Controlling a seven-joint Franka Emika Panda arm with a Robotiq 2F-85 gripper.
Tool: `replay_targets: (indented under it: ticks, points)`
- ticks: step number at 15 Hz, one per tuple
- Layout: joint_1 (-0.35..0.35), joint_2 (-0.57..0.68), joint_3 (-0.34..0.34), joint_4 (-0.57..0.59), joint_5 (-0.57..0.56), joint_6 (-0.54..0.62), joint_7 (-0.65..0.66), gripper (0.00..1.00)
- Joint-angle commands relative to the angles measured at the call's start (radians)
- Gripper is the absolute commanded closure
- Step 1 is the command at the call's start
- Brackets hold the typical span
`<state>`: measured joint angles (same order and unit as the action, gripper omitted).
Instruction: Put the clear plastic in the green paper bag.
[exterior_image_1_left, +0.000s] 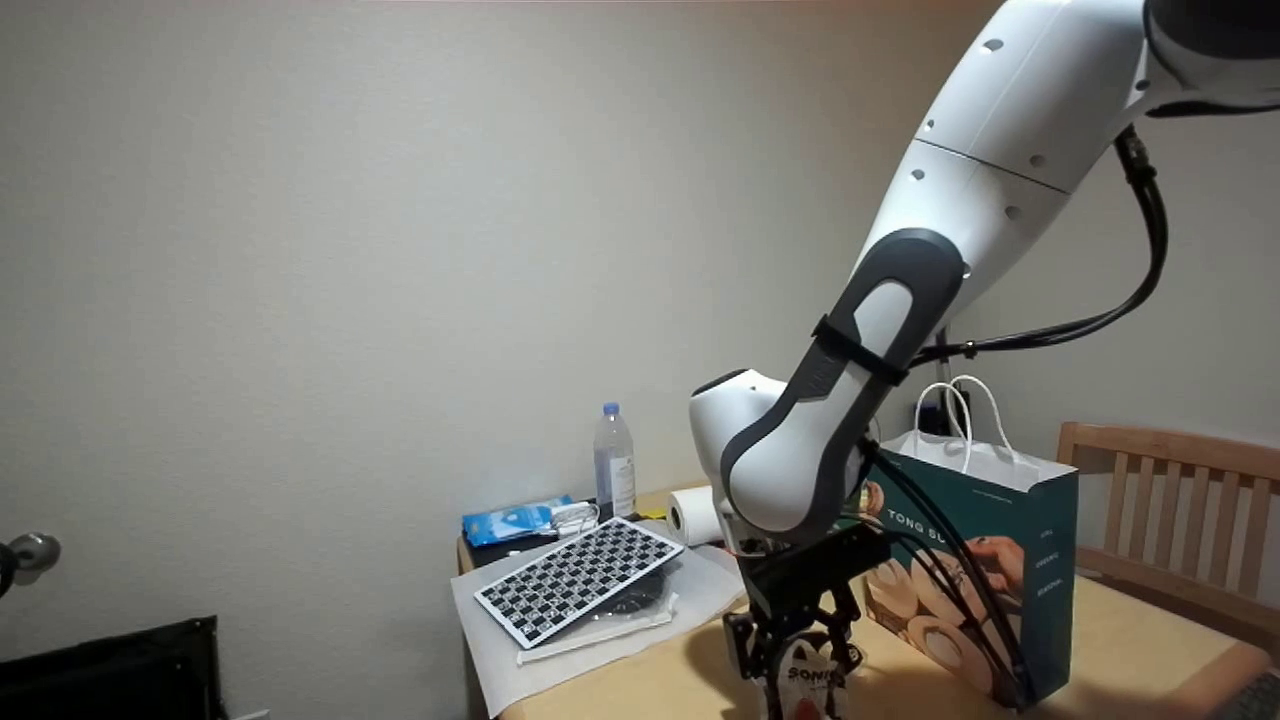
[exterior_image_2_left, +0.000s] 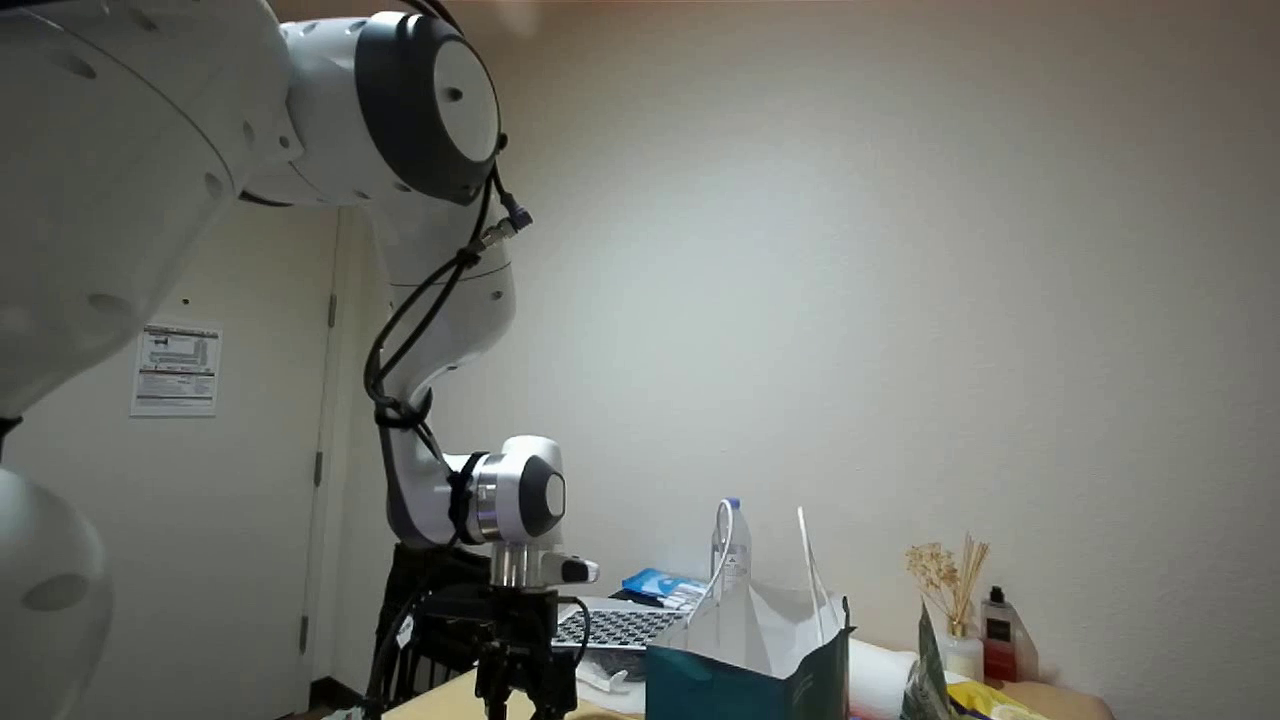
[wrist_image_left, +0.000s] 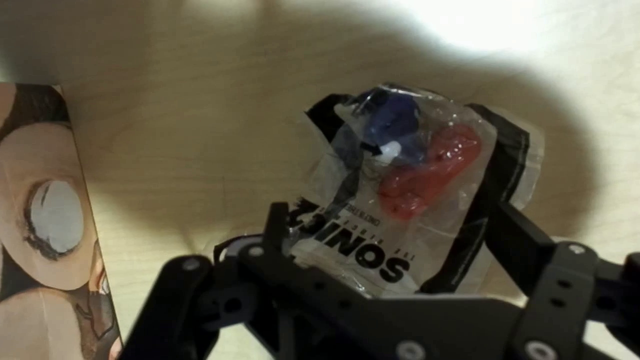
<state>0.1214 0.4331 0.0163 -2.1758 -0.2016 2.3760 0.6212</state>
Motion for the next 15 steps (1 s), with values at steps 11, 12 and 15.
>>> replay_targets:
  ticks: [11, 12, 15]
  points:
    - [0.029, 0.065, -0.031, 0.07, 0.028, -0.007, -0.205, 0.71]
    - [0.031, 0.065, -0.031, 0.069, 0.028, -0.007, -0.207, 0.77]
    - [0.033, 0.063, -0.031, 0.068, 0.03, -0.006, -0.208, 0.97]
